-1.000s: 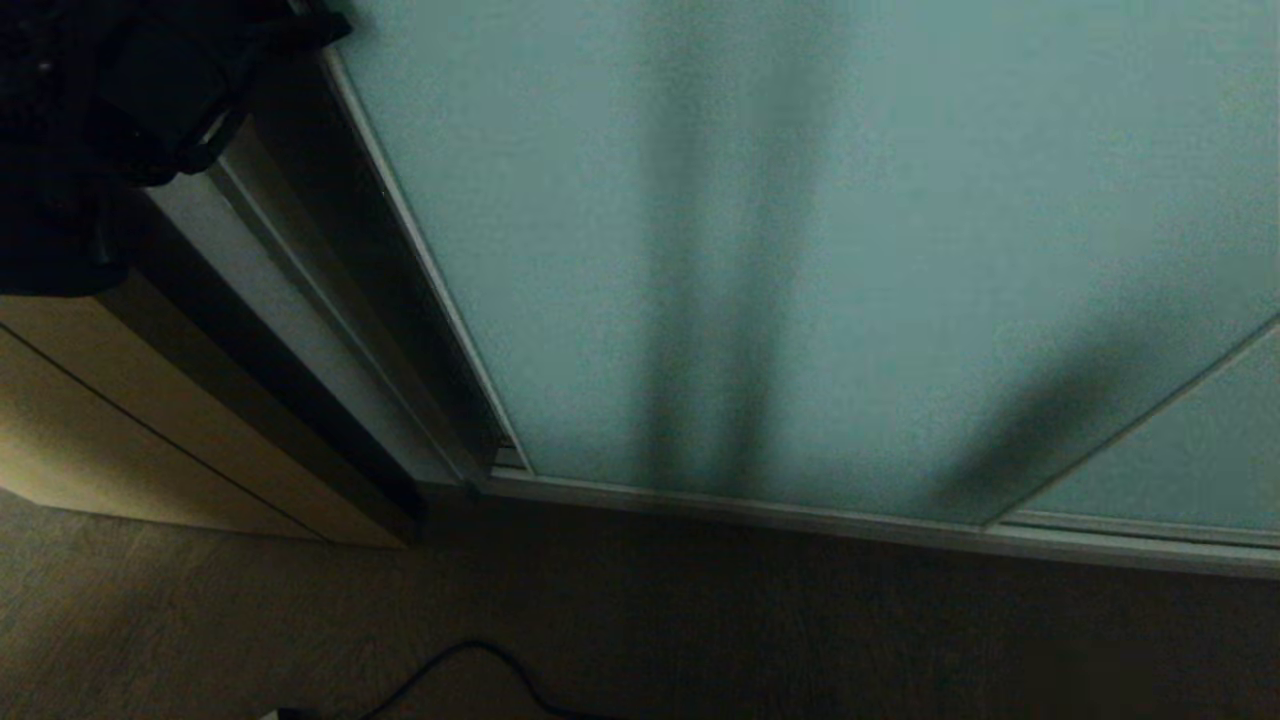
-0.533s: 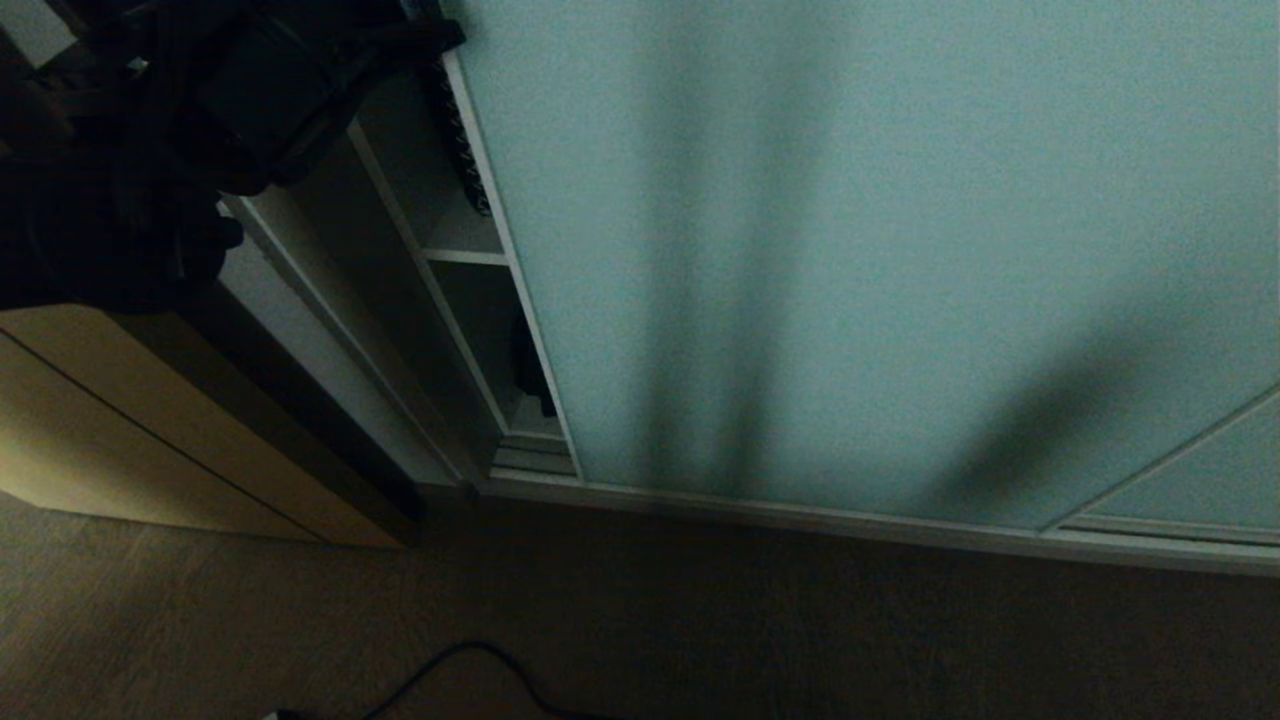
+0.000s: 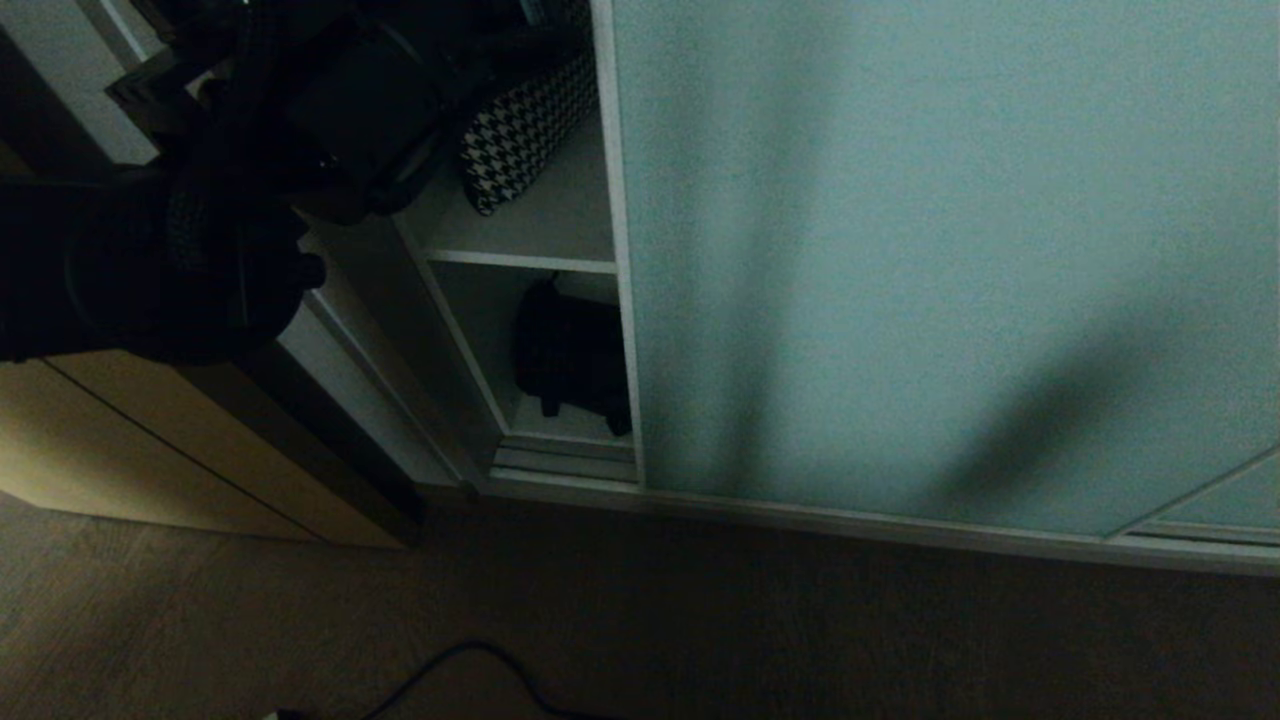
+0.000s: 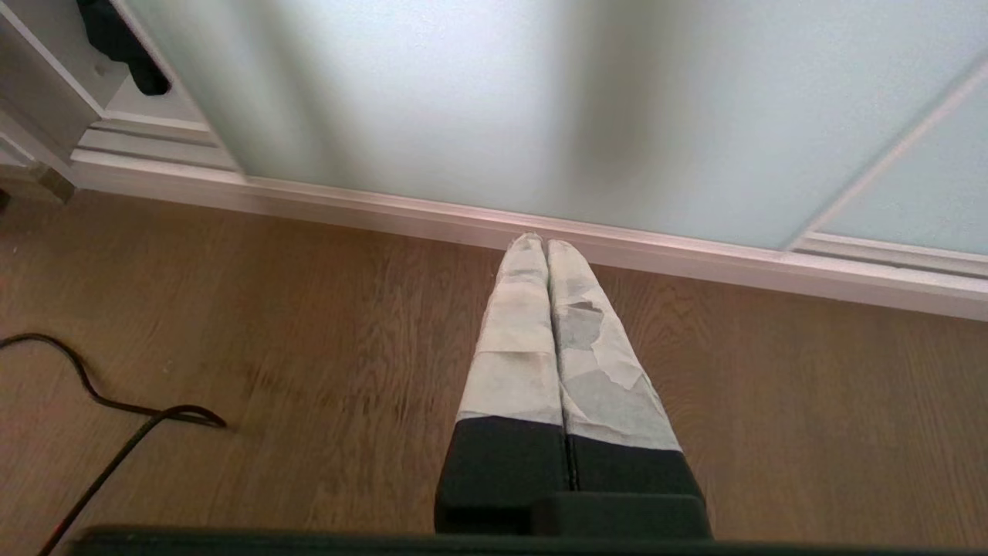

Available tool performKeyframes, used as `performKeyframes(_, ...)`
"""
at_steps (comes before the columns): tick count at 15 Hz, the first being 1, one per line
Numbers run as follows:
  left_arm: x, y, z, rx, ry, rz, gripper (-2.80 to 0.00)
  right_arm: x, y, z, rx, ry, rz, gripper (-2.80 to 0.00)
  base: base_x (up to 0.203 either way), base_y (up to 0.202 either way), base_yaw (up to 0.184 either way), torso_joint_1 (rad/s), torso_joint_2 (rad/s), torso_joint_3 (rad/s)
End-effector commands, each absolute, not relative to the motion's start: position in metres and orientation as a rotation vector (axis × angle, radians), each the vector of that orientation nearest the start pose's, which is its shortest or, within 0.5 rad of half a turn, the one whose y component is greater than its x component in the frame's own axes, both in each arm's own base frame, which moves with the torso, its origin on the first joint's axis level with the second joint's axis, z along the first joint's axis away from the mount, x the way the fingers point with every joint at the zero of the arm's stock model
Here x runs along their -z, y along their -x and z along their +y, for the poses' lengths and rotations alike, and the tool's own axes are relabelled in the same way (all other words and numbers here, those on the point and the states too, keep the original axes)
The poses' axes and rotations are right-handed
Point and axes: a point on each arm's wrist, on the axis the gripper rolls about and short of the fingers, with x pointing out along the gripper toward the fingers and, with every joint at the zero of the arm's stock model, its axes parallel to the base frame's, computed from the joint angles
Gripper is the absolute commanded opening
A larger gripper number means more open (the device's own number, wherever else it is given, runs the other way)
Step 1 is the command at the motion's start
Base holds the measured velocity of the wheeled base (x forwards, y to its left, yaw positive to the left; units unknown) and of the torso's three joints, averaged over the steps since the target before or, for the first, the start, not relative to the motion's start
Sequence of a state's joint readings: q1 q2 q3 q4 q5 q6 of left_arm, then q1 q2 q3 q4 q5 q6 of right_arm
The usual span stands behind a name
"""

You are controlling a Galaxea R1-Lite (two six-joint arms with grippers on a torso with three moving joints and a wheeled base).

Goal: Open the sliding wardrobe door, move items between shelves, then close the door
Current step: Open the door

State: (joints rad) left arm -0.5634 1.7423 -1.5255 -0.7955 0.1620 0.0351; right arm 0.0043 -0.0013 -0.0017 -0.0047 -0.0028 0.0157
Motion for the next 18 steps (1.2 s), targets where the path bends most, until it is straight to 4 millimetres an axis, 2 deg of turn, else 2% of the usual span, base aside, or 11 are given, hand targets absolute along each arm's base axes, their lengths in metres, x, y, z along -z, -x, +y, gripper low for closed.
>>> performKeyframes(1,-0.387,-0.265,-0.186,0.429,0.192,-0.546,-2.80,-0.076,0.023,0.000,-0.002,-0.017,-0.008,-2.80,0.000,0.000,0.000,0.000,0.00,0.000)
performKeyframes(2,-0.383,-0.263,-0.193,0.449,0.193,-0.536,-2.80,-0.076,0.023,0.000,-0.002,-0.015,-0.008,-2.80,0.000,0.000,0.000,0.000,0.00,0.000)
performKeyframes(6,-0.390,-0.255,-0.195,0.463,0.212,-0.548,-2.80,-0.076,0.023,0.000,-0.002,-0.017,-0.008,-2.80,0.000,0.000,0.000,0.000,0.00,0.000)
performKeyframes(9,-0.382,-0.249,-0.216,0.512,0.218,-0.518,-2.80,-0.076,0.023,0.000,-0.002,-0.017,-0.008,-2.80,0.000,0.000,0.000,0.000,0.00,0.000)
performKeyframes(11,-0.373,-0.256,-0.227,0.518,0.210,-0.498,-2.80,-0.076,0.023,0.000,-0.002,-0.017,-0.008,-2.80,0.000,0.000,0.000,0.000,0.00,0.000)
performKeyframes(14,-0.386,-0.246,-0.216,0.454,0.241,-0.513,-2.80,-0.076,0.023,0.000,-0.002,-0.017,-0.008,-2.80,0.000,0.000,0.000,0.000,0.00,0.000)
performKeyframes(17,-0.386,-0.244,-0.212,0.428,0.251,-0.499,-2.80,-0.076,0.023,0.000,-0.002,-0.016,-0.007,-2.80,0.000,0.000,0.000,0.000,0.00,0.000)
performKeyframes(18,-0.395,-0.235,-0.202,0.395,0.269,-0.517,-2.80,-0.076,0.023,0.000,-0.002,-0.017,-0.008,-2.80,0.000,0.000,0.000,0.000,0.00,0.000)
